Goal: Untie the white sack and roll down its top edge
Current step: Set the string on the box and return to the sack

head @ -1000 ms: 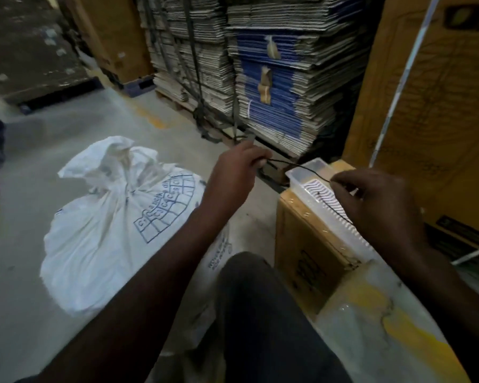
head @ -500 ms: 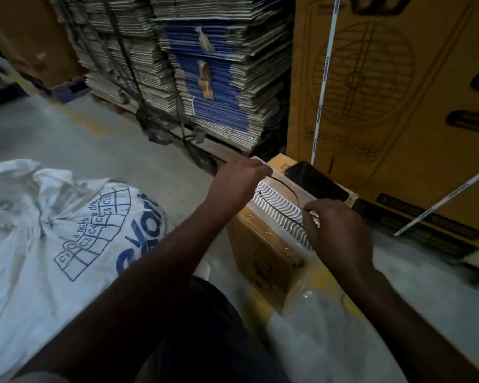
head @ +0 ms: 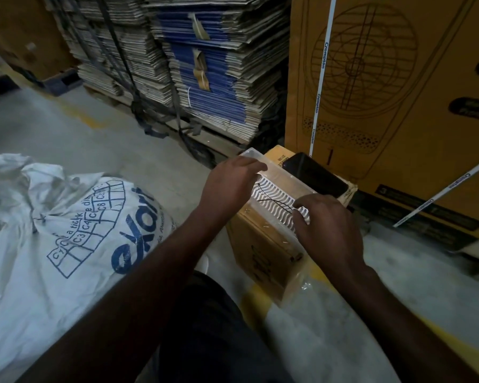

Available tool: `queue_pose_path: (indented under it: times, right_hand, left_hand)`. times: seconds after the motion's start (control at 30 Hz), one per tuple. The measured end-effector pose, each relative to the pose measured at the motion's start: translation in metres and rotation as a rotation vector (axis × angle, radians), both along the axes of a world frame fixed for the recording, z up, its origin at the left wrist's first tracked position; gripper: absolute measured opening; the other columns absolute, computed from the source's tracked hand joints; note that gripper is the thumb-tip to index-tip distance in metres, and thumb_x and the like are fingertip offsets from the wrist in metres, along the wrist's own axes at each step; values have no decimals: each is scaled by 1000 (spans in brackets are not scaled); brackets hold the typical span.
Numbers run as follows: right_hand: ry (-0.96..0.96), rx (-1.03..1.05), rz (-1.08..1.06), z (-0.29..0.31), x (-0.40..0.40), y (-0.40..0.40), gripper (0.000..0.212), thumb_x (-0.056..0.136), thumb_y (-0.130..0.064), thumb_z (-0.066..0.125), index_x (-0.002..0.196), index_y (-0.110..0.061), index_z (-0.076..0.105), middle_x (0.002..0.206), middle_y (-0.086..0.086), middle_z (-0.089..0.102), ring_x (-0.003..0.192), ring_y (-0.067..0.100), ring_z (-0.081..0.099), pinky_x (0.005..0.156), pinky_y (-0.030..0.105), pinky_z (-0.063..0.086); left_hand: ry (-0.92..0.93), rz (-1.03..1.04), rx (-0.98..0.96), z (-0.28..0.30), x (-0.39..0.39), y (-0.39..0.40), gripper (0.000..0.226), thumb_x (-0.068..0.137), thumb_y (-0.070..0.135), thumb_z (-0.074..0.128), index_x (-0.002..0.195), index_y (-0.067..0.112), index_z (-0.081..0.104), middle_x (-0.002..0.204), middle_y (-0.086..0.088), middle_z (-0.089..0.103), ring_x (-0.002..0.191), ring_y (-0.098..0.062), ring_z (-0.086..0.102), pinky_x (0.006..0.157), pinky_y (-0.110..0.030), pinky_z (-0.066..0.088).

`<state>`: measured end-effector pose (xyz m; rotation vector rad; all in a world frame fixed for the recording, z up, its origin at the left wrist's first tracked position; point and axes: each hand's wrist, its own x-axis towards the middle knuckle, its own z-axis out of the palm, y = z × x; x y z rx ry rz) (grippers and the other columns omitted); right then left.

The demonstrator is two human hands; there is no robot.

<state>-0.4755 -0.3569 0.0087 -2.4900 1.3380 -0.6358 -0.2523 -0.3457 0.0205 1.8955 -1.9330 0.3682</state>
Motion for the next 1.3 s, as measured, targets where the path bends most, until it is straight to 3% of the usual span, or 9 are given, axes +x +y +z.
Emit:
queue_pose_path:
  times: [0.2, 0.43, 0.7, 0.77, 0.97, 1.17, 1.3]
  right_hand:
    - [-140, -36, 66, 25, 22, 21, 22, 99, -20, 68, 118, -12, 75, 117, 6, 76, 108, 24, 70, 92, 43, 59]
    - [-271, -45, 230, 47, 87, 69, 18, 100, -24, 64, 111, -16, 76, 109, 2, 76, 103, 21, 69, 91, 42, 55]
    - [-308, -48, 415, 60, 180, 146, 14, 98, -27, 66, 107, -23, 75, 107, -3, 75, 100, 17, 68, 89, 37, 56]
    - [-297, -35, 453, 64, 203, 167, 16, 98, -26, 65, 110, -22, 76, 109, -3, 75, 101, 18, 68, 91, 39, 56]
    - [-353, 31, 589, 79, 260, 220, 19, 96, -20, 65, 111, -19, 76, 113, -2, 76, 109, 23, 69, 95, 41, 53]
    - [-375, 71, 700, 79, 326, 246, 26, 94, -12, 66, 118, -20, 73, 111, 0, 74, 102, 21, 68, 89, 40, 55]
    - [-469, 68, 780, 72, 367, 250, 30, 93, -4, 64, 120, -14, 73, 114, 2, 76, 104, 22, 72, 93, 42, 56]
  left_hand:
    - [44, 49, -106, 6, 13, 37, 24, 98, 14, 69, 119, 19, 79, 119, -1, 79, 107, -25, 70, 83, -39, 59]
    - [66, 151, -221, 28, 53, 116, 24, 99, 14, 67, 120, 21, 76, 120, 1, 77, 110, -20, 67, 87, -37, 58]
    - [119, 464, -313, 52, 111, 244, 20, 104, 16, 66, 117, 23, 78, 124, 7, 76, 119, -18, 66, 102, -29, 50]
    - [117, 544, -337, 55, 124, 279, 21, 104, 17, 65, 118, 25, 78, 124, 9, 76, 119, -16, 65, 102, -22, 46]
    - [150, 739, -388, 60, 154, 365, 21, 103, 15, 67, 117, 26, 79, 126, 13, 75, 122, -16, 66, 99, -20, 45]
    - [207, 878, -476, 58, 190, 409, 21, 102, 12, 67, 115, 24, 80, 126, 10, 76, 123, -18, 66, 104, -20, 43]
    - [269, 904, -553, 50, 220, 412, 24, 98, 7, 69, 114, 20, 80, 126, 8, 76, 124, -17, 66, 108, -22, 44]
